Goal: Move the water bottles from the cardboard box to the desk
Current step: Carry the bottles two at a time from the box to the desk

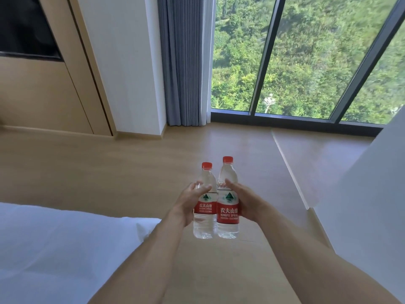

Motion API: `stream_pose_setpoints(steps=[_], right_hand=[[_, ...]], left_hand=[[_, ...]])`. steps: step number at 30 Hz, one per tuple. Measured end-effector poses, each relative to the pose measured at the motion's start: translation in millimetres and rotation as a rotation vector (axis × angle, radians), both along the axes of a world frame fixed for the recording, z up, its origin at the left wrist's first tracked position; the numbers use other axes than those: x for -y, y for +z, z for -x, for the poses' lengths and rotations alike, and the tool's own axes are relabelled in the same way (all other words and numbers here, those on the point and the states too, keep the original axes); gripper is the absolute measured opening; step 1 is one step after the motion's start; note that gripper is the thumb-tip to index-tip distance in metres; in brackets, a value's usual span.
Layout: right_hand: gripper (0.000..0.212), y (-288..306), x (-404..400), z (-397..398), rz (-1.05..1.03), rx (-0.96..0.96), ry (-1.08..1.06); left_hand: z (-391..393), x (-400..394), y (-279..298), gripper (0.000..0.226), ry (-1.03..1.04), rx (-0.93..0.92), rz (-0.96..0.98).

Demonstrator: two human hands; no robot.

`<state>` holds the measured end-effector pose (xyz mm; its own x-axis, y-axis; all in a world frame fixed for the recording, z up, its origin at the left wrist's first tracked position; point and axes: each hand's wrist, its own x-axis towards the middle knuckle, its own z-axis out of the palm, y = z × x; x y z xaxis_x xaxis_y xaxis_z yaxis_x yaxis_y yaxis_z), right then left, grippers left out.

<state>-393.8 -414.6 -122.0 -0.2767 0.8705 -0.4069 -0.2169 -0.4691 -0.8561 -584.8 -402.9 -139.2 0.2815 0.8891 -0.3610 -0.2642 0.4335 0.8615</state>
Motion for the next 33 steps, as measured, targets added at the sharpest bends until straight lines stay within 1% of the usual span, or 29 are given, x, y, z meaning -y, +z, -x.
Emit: stream_pose_setpoints(steps=[6,12,15,21,28,33], right_hand=[[0.056,-18,-85,16,0.008,-0.019,0.088],[0.060,-33,-195,25,0.025,-0.032,0.190],[0.061,-32,-256,27,0.041,-0.024,0.249],[0.060,-19,-361,28,0.054,0.001,0.343],[0.062,-19,-443,44,0.075,0.028,0.417],[0.063,-30,-496,74,0.088,0.056,0.469]], left_hand=[[14,-67,-8,0.048,0.101,-0.014,0.015],[16,-148,-12,0.046,0.251,-0.048,0.025],[14,-193,-6,0.043,0.331,-0.062,0.022],[9,-273,13,0.048,0.450,-0.064,0.017],[18,-339,13,0.049,0.548,-0.103,0.036],[43,-386,0,0.050,0.604,-0.076,0.060]])
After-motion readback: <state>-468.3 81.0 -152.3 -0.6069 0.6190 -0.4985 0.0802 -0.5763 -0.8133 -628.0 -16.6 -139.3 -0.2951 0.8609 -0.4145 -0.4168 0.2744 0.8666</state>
